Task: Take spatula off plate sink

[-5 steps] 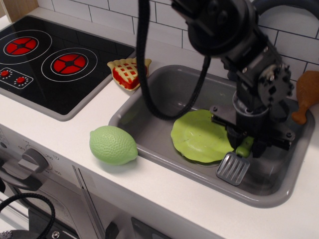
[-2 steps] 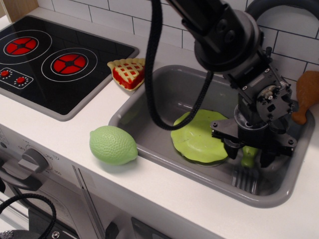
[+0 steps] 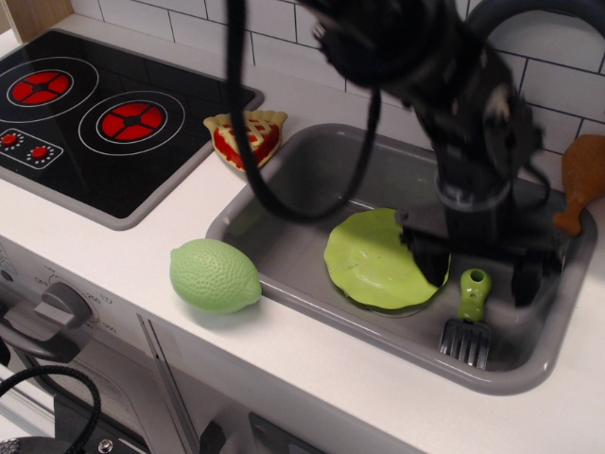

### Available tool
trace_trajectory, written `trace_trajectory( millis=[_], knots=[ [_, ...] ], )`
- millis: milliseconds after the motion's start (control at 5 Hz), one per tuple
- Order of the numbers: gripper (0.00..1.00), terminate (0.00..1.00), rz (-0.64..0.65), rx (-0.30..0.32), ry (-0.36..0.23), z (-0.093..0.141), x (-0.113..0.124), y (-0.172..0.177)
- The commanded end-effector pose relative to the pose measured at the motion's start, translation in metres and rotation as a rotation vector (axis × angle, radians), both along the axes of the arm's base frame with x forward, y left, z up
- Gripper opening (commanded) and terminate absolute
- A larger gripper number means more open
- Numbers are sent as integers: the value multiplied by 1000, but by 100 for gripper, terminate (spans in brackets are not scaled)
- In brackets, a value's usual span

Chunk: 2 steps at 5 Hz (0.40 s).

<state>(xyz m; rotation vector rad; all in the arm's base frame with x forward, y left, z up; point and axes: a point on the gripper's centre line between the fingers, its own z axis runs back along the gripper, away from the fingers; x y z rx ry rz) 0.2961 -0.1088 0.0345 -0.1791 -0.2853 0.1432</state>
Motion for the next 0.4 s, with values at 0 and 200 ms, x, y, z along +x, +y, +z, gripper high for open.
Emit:
trace_trajectory(
  millis=[0, 200],
  knots=[
    [100, 0, -1, -29, -63, 53, 13, 15],
    [100, 100, -1, -29, -63, 53, 13, 15]
  ],
)
